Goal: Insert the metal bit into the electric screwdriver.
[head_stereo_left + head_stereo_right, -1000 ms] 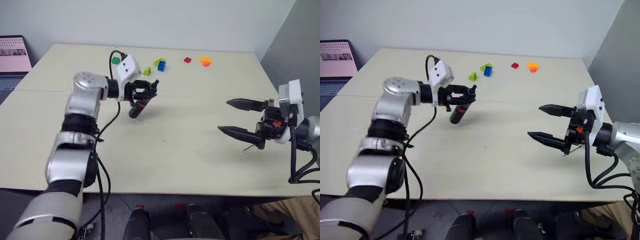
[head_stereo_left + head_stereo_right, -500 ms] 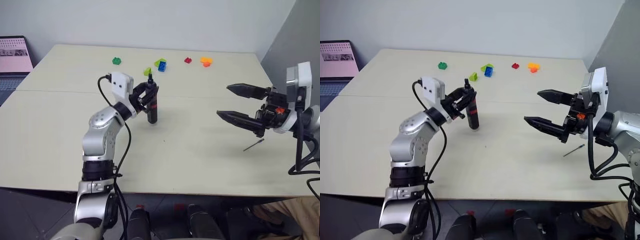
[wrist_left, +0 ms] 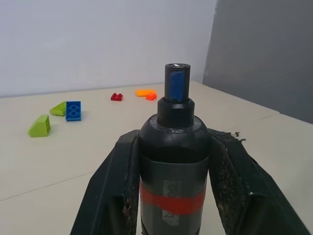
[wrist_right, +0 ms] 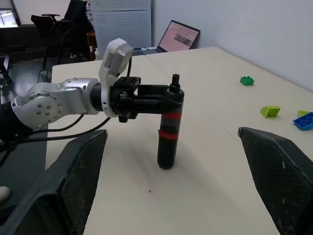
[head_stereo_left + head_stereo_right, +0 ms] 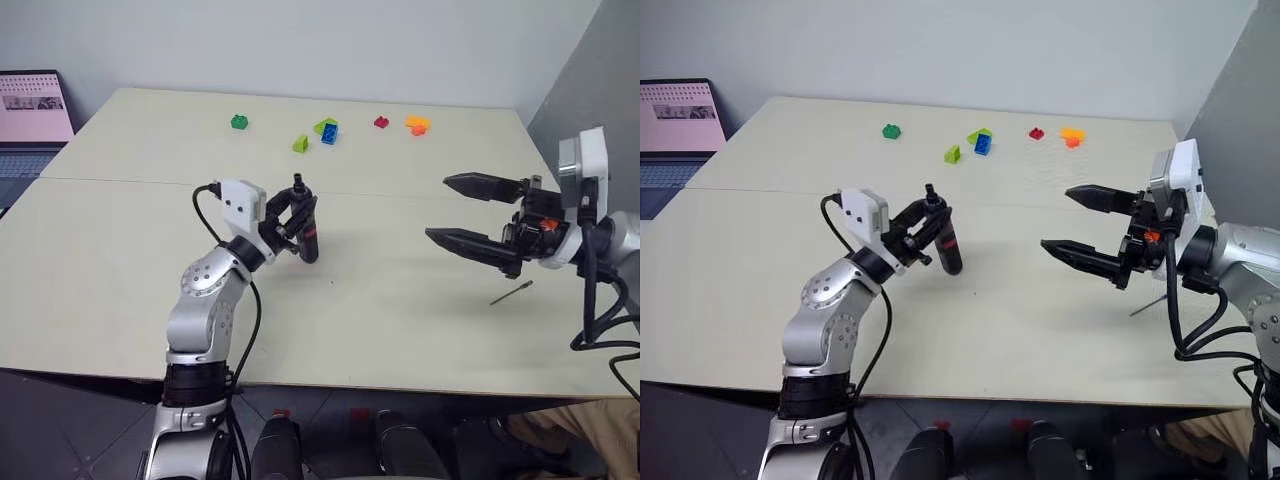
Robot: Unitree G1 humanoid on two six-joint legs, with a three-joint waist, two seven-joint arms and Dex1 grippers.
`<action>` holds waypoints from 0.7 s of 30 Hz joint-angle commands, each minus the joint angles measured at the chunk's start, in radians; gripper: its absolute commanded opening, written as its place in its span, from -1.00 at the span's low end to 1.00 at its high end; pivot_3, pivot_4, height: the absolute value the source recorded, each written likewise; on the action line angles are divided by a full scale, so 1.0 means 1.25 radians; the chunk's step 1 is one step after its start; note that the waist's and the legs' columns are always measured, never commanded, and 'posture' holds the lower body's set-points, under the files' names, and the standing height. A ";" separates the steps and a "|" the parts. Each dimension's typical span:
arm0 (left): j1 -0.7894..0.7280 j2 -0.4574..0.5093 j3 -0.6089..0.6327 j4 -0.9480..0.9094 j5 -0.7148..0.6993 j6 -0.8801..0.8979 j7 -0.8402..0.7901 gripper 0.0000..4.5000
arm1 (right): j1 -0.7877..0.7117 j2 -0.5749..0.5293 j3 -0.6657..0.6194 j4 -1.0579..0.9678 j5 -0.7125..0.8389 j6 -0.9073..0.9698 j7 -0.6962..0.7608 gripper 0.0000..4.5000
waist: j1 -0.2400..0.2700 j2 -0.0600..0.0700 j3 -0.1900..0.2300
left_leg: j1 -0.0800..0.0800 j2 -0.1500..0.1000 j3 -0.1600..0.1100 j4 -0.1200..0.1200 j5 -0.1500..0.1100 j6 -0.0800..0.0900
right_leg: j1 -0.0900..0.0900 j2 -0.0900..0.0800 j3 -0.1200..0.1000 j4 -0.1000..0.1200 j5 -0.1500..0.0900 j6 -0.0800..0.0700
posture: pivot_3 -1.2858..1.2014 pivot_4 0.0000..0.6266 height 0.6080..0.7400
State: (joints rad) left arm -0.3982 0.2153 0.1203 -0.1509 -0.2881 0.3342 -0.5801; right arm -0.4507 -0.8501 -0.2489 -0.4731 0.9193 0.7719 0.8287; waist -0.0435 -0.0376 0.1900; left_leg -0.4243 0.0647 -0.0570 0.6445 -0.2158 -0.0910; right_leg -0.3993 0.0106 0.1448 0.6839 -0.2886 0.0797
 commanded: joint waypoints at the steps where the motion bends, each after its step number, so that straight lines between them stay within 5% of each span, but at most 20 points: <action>1: 0.020 0.011 -0.024 -0.031 -0.024 0.010 -0.010 -0.28 | 0.007 -0.017 -0.005 -0.023 -0.015 -0.020 0.014 1.00 | 0.002 0.000 0.000 | 0.001 0.000 0.000 0.000 0.000 0.000 | 0.001 0.000 0.000 -0.001 0.000 0.000 | 0.03 -0.52 1.00; 11: 0.041 0.019 -0.047 -0.053 -0.034 0.008 -0.005 -0.28 | 0.027 -0.090 0.056 0.042 -0.168 -0.104 0.105 1.00 | 0.005 0.000 0.000 | 0.007 0.000 0.000 -0.001 0.000 0.000 | 0.008 0.000 0.000 -0.004 -0.001 0.002 | 0.03 -0.52 1.00; 16: 0.032 0.024 -0.068 -0.058 -0.029 0.006 -0.011 -0.28 | -0.013 -0.267 0.244 0.279 -0.480 -0.405 0.330 1.00 | 0.010 0.001 0.000 | 0.007 0.000 0.001 -0.001 0.000 0.000 | 0.008 -0.001 0.000 -0.004 -0.002 0.004 | 0.03 -0.52 1.00; 21: 0.027 0.028 -0.094 -0.066 -0.024 0.000 -0.017 -0.28 | -0.150 -0.273 0.422 0.561 -0.717 -0.714 0.491 1.00 | 0.003 0.002 0.000 | 0.009 0.000 0.003 -0.001 0.000 0.000 | 0.008 -0.001 0.001 -0.005 -0.003 0.004 | 0.03 -0.52 1.00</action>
State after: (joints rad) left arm -0.3601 0.2574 0.0456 -0.2045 -0.3073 0.3345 -0.5810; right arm -0.5880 -1.1896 0.2315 0.1265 0.1311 0.0249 1.3781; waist -0.0392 -0.0356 0.1904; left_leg -0.4128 0.0646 -0.0525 0.6422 -0.2163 -0.0912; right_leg -0.3894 0.0092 0.1466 0.6779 -0.2918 0.0847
